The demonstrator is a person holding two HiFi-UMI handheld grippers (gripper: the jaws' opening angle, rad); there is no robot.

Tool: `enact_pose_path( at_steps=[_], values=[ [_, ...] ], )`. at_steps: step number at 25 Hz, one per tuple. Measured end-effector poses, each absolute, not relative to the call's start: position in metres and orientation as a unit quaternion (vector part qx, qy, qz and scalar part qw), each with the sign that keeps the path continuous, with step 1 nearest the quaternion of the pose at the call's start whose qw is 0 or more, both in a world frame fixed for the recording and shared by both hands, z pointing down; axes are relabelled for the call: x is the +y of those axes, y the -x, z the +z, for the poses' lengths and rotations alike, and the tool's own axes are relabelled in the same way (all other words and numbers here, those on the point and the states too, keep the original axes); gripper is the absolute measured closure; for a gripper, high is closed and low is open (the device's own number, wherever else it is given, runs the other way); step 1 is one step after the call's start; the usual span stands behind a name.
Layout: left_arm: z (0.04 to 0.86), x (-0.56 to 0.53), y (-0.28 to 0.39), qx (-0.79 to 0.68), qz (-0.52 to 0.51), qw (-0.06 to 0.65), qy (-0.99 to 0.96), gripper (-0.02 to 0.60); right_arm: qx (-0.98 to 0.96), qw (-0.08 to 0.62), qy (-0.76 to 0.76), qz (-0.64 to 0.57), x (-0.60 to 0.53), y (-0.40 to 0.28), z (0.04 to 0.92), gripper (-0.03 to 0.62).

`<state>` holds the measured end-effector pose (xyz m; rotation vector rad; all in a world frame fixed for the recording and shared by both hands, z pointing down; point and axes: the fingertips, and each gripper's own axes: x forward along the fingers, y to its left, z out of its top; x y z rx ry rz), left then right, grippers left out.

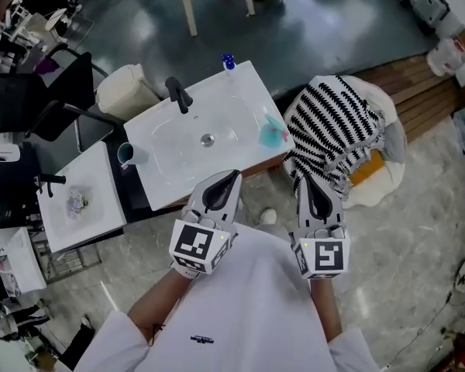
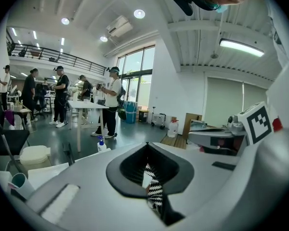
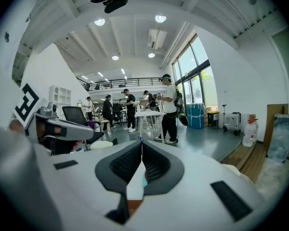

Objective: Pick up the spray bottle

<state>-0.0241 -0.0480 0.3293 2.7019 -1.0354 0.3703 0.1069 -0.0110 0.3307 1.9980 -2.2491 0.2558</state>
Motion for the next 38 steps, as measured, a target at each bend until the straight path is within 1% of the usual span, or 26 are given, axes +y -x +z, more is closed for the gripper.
enact_pose_path(
  at_steps=[16, 23, 33, 35, 37, 38],
  values=[
    [0.345, -0.096, 0.009, -0.283, 0.15, 0.103, -0.942, 0.577, -0.718, 0.067, -0.687, 0.092, -0.043, -0.112, 0.335, 0.588],
    [0.357, -0.124, -0.008, -0.218, 0.178, 0.072, -0.957, 0.577, -0.717, 0.081, -0.685, 0.102, -0.063, -0.114, 0.341, 0.588],
    [0.393, -0.145, -0.04, -0.125, 0.218, 0.045, -0.967, 0.574, -0.721, 0.09, -0.677, 0.118, -0.092, -0.118, 0.36, 0.588],
    [0.402, -0.149, -0.046, -0.101, 0.229, 0.035, -0.967, 0.558, -0.719, 0.093, -0.678, 0.122, -0.096, -0.12, 0.364, 0.588],
    [0.409, -0.153, -0.052, -0.077, 0.24, 0.021, -0.968, 0.514, -0.717, 0.097, -0.678, 0.126, -0.1, -0.122, 0.37, 0.588],
    [0.411, -0.155, -0.054, -0.067, 0.243, 0.013, -0.968, 0.503, -0.717, 0.1, -0.678, 0.128, -0.101, -0.122, 0.373, 0.588]
  ],
)
